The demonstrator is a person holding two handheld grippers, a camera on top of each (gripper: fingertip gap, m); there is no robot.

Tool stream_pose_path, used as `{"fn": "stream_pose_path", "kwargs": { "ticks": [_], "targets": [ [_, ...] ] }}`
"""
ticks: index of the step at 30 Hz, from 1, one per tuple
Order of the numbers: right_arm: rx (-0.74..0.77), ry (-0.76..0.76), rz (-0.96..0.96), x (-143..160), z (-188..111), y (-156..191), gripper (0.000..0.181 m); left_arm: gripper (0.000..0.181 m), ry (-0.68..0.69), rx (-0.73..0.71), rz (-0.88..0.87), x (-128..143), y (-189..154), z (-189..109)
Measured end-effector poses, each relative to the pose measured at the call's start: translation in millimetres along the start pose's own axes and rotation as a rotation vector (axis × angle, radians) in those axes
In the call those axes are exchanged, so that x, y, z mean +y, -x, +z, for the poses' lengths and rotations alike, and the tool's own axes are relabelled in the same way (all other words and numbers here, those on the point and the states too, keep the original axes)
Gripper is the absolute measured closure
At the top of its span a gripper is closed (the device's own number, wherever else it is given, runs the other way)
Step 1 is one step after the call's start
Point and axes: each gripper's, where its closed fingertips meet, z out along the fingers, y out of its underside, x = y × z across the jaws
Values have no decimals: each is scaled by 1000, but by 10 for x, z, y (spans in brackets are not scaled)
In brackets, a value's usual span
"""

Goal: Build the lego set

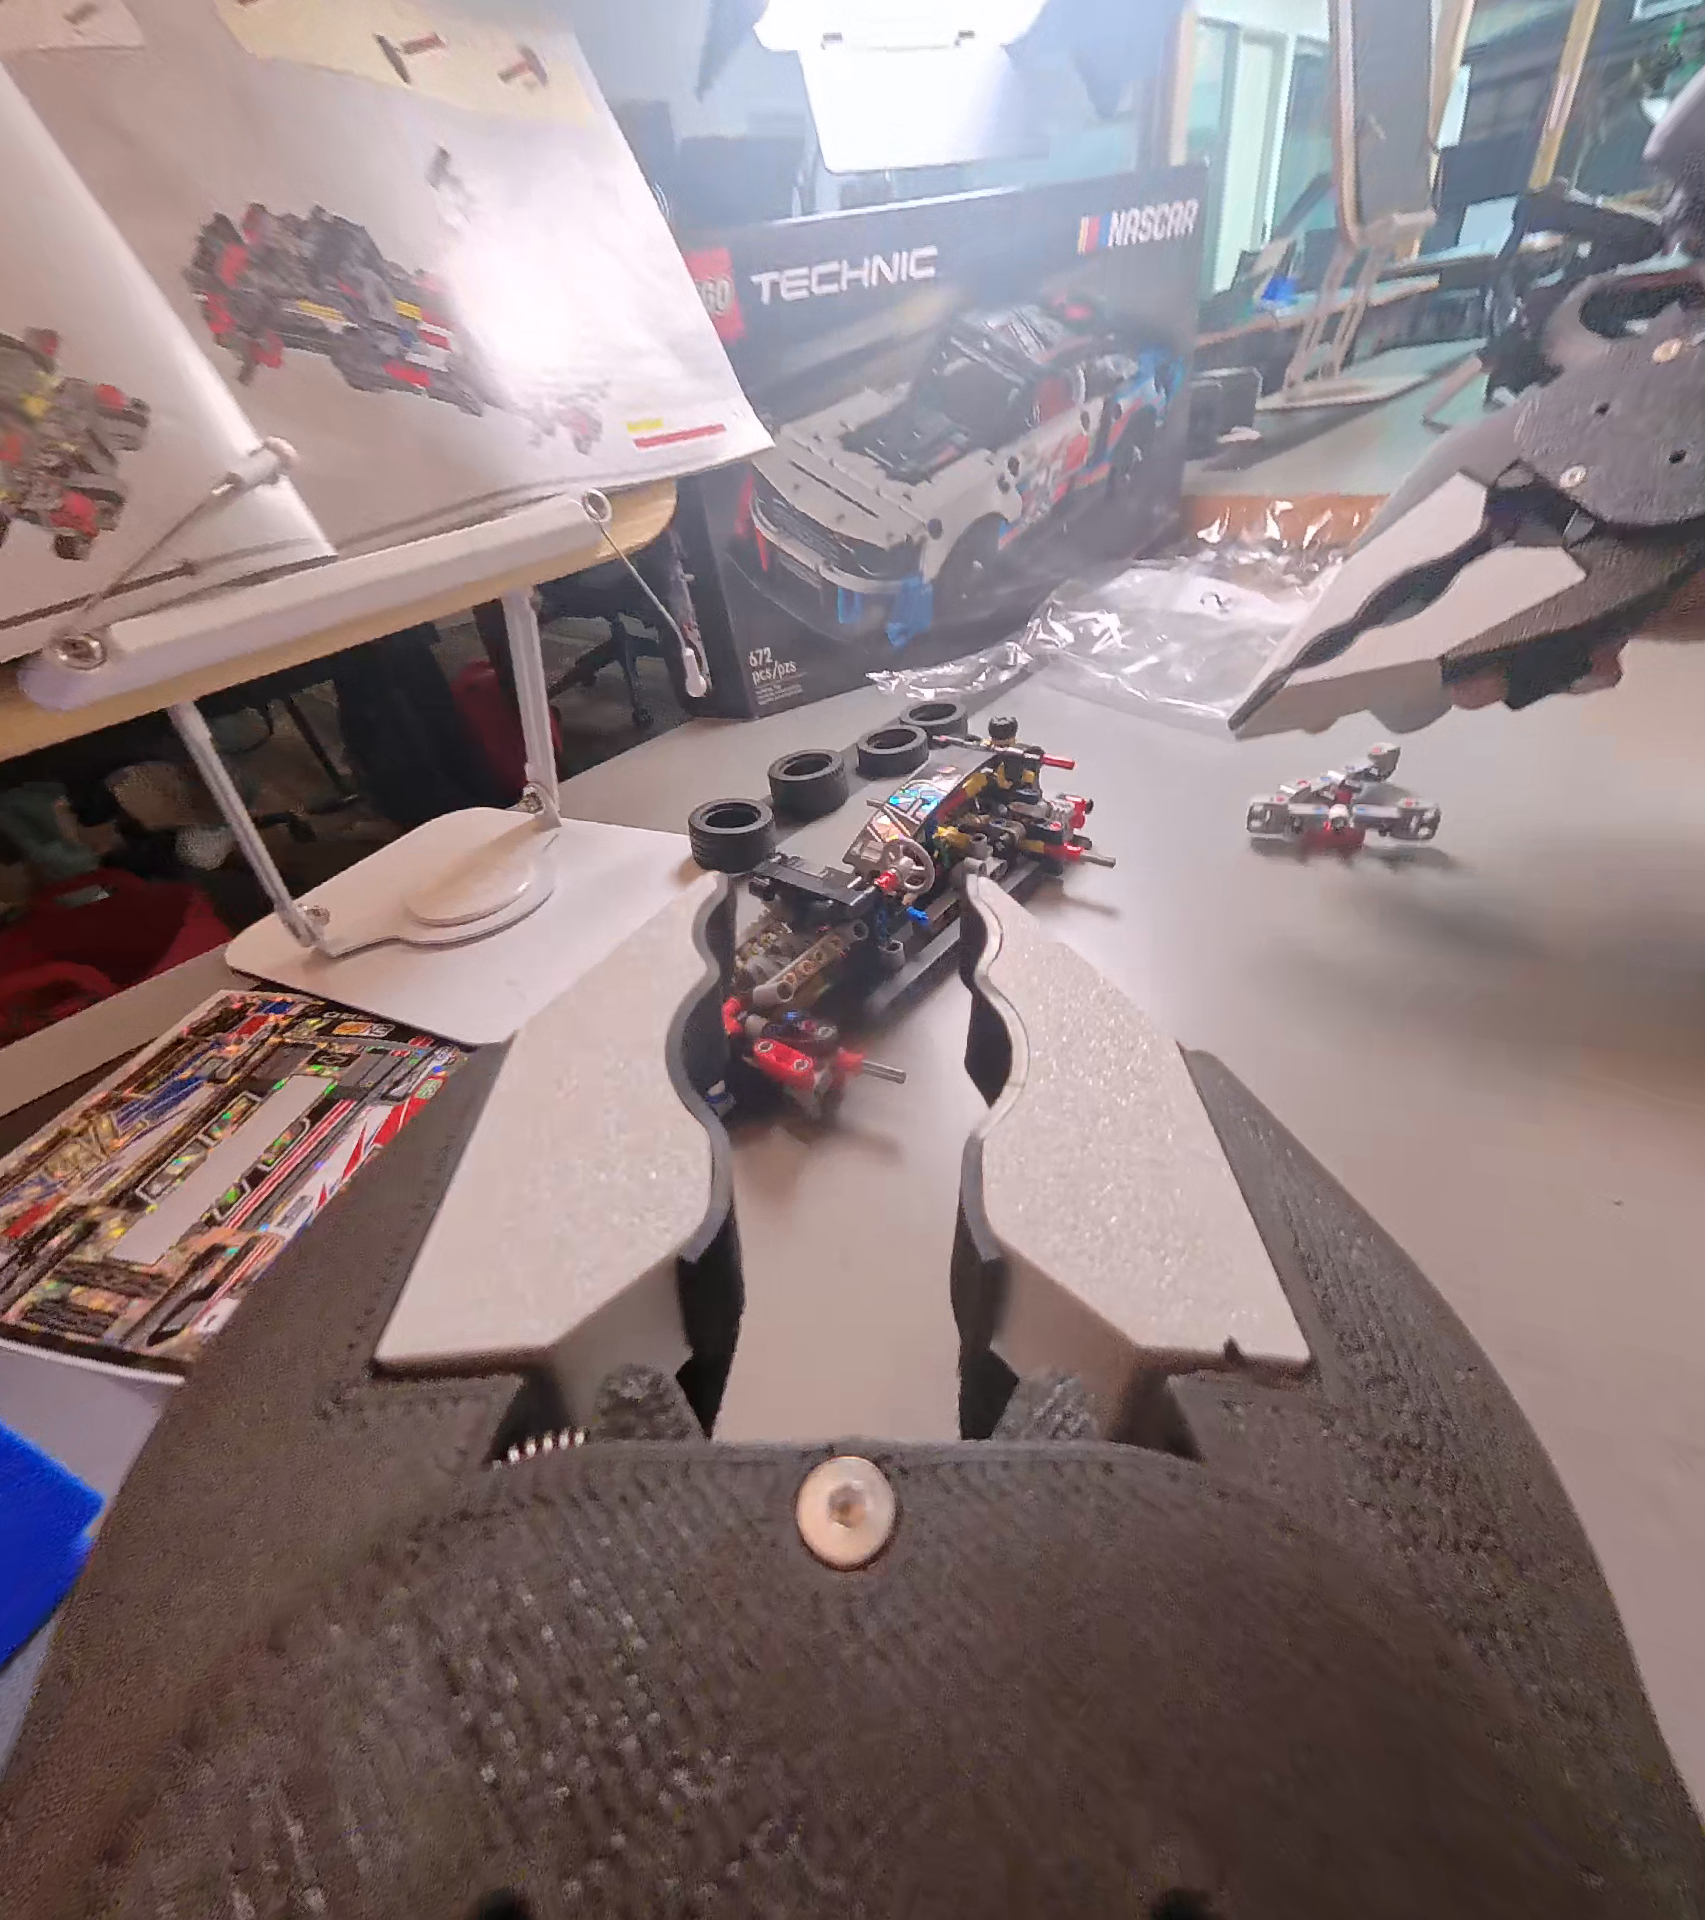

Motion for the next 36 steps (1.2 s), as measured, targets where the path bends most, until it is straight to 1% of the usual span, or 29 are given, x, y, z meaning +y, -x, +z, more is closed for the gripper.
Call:
{"fn": "stream_pose_path", "kwargs": {
  "ticks": [2, 5, 7, 10, 12, 14, 16, 19, 23, 26, 28, 32, 36],
  "targets": [
    [-21, -21, -12, -66, 35, 21, 181, 141, -24, -13, -36, -35, 22, -107],
    [-54, -37, -47, -223, 114, 14, 166, 141, -19, -33, -57, 19, 40, -269],
    [-73, -17, -113, -344, 224, -25, 157, 142, -7, -38, -67, 76, 42, -345],
    [-143, 73, -233, -451, 522, -63, 143, 142, 6, -38, -82, 122, 50, -380],
    [-215, 161, -283, -450, 763, -85, 131, 142, 11, -29, -88, 136, 41, -365],
    [-251, 248, -348, -421, 991, -162, 121, 142, 26, -22, -82, 169, 20, -348],
    [-317, 324, -387, -385, 1151, -183, 110, 142, 35, -17, -66, 185, -2, -339],
    [-426, 436, -397, -302, 1289, -147, 94, 142, 40, -10, -40, 185, -32, -331],
    [-539, 518, -382, -203, 1391, -23, 93, 142, 48, 11, -30, 197, -69, -313],
    [-591, 540, -372, -165, 1425, 74, 103, 142, 52, 23, -29, 202, -90, -306],
    [-581, 541, -403, -166, 1441, 69, 108, 142, 51, 28, -28, 196, -101, -308],
    [-605, 533, -434, -187, 1381, 185, 110, 142, 52, 34, -23, 189, -116, -305],
    [-641, 529, -482, -197, 1234, 410, 110, 142, 57, 39, -16, 194, -134, -303]
  ]
}}
